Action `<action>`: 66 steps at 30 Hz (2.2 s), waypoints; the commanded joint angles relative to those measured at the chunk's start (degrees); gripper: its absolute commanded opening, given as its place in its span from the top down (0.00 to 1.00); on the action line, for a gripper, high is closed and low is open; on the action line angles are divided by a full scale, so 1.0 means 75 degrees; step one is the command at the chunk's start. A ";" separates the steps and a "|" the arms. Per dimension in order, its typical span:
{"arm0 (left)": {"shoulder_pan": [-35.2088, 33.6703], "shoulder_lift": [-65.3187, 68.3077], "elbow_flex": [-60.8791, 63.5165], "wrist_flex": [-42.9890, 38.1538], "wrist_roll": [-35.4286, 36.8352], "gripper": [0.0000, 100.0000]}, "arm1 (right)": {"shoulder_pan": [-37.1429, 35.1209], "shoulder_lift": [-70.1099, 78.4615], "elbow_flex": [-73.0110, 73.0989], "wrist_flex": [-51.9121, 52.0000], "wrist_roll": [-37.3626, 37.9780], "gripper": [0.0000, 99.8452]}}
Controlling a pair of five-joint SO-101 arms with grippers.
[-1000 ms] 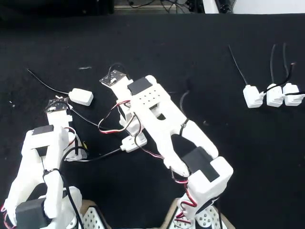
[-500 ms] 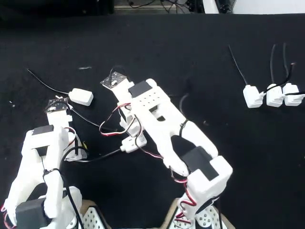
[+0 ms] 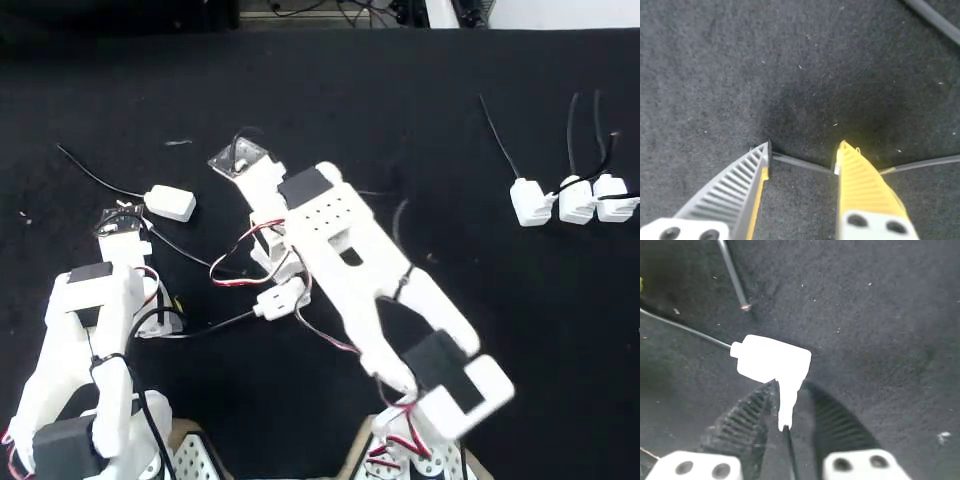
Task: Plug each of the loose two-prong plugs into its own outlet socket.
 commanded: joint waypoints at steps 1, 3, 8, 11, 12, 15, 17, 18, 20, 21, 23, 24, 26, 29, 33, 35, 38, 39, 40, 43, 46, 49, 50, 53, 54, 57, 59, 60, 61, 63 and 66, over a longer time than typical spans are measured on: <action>-0.0018 0.0094 0.0135 0.0035 0.0059 0.78 | 0.0023 -0.1143 -0.0170 0.0211 0.0117 0.78; -0.0018 0.0094 0.0135 0.0035 0.0059 0.78 | 0.0023 -0.1495 -0.0170 0.0223 0.0516 0.76; -0.0018 0.0094 0.0135 0.0035 0.0059 0.78 | -0.0164 -0.2127 -0.0123 0.0645 0.2239 0.76; -0.0053 0.0094 0.0135 0.0035 0.0059 0.78 | -0.0574 -0.2139 0.0135 0.0797 0.3130 0.76; -0.0064 0.0094 0.0135 0.0035 0.0059 0.78 | -0.0715 -0.2139 0.0264 0.0750 0.3376 0.76; -0.0076 0.0094 0.0135 0.0035 0.0059 0.78 | -0.1032 -0.2139 0.0686 0.0469 0.4419 0.76; -0.0076 0.0094 0.0135 0.0023 0.0059 0.78 | -0.1102 -0.2139 0.0955 0.0176 0.4993 0.76; -0.0076 0.0094 0.0135 0.0023 0.0059 0.78 | -0.1102 -0.2139 0.1084 0.0012 0.5169 0.75; -0.0170 0.0094 0.0123 0.0023 0.0059 0.78 | -0.1090 -0.2139 0.1284 -0.0141 0.5345 0.75; -0.0287 0.0094 0.0100 0.0023 0.0059 0.78 | -0.1090 -0.2139 0.1377 -0.0164 0.5345 0.75; -0.0615 0.0094 0.0064 0.0023 0.0070 0.78 | -0.1090 -0.2139 0.1553 -0.0199 0.5345 0.71; -0.0815 0.0082 0.0041 0.0023 0.0094 0.78 | -0.1090 -0.2139 0.1623 -0.0211 0.5345 0.69; -0.1330 0.0082 -0.0158 0.0035 0.0164 0.78 | -0.1102 -0.2127 0.1752 -0.0223 0.5345 0.66; -0.2127 0.0094 -0.0416 0.0012 0.0867 0.78 | -0.1102 -0.1928 0.1799 -0.0223 0.5345 0.65; -0.2760 0.0094 -0.0604 -0.0023 0.1242 0.78 | -0.1137 -0.1237 0.1752 -0.0223 0.5345 0.65; -0.2936 0.0094 -0.0651 -0.0023 0.1395 0.78 | -0.1137 -0.0838 0.1588 -0.0223 0.5345 0.65; -0.2971 0.0094 -0.0651 -0.0035 0.1453 0.78 | -0.1125 -0.0486 0.1166 -0.0176 0.5345 0.65; -0.2971 0.0094 -0.0651 -0.0035 0.1453 0.78 | -0.1137 -0.0440 0.1049 -0.0176 0.5345 0.65; -0.2983 0.0094 -0.0651 -0.0035 0.1453 0.78 | -0.1137 -0.0404 0.0932 -0.0188 0.5345 0.65; -0.2983 0.0094 -0.0651 -0.0035 0.1453 0.78 | -0.1137 -0.0346 0.0627 -0.0211 0.5521 0.65; -0.2983 0.0094 -0.0651 -0.0035 0.1453 0.78 | -0.1137 -0.0334 0.0592 -0.0188 0.6060 0.65; -0.2983 0.0094 -0.0651 -0.0035 0.1453 0.78 | -0.1137 -0.0322 0.0733 -0.0199 0.6400 0.65; -0.2983 0.0094 -0.0651 -0.0035 0.1453 0.78 | -0.1137 -0.0322 0.0803 -0.0211 0.6505 0.65; -0.2983 0.0094 -0.0651 -0.0035 0.1453 0.78 | -0.1137 -0.0322 0.1084 -0.0223 0.6845 0.65; -0.2983 0.0094 -0.0651 -0.0035 0.1453 0.78 | -0.1137 -0.0322 0.1178 -0.0258 0.6951 0.65; -0.2960 0.0094 -0.0651 -0.0035 0.1453 0.78 | -0.1102 -0.0322 0.1518 -0.0656 0.6986 0.65; -0.2948 0.0094 -0.0651 -0.0035 0.1453 0.78 | -0.1102 -0.0322 0.1811 -0.0973 0.6986 0.65; -0.2948 0.0094 -0.0651 -0.0035 0.1453 0.78 | -0.1102 -0.0322 0.1940 -0.1137 0.6986 0.65; -0.2948 0.0094 -0.0651 -0.0035 0.1453 0.78 | -0.1102 -0.0322 0.2081 -0.1301 0.6998 0.65; -0.2948 0.0094 -0.0651 -0.0035 0.1453 0.78 | -0.1102 -0.0322 0.2268 -0.1618 0.6998 0.65; -0.2948 0.0094 -0.0651 -0.0035 0.1442 0.78 | -0.1078 -0.0322 0.2385 -0.1922 0.6974 0.65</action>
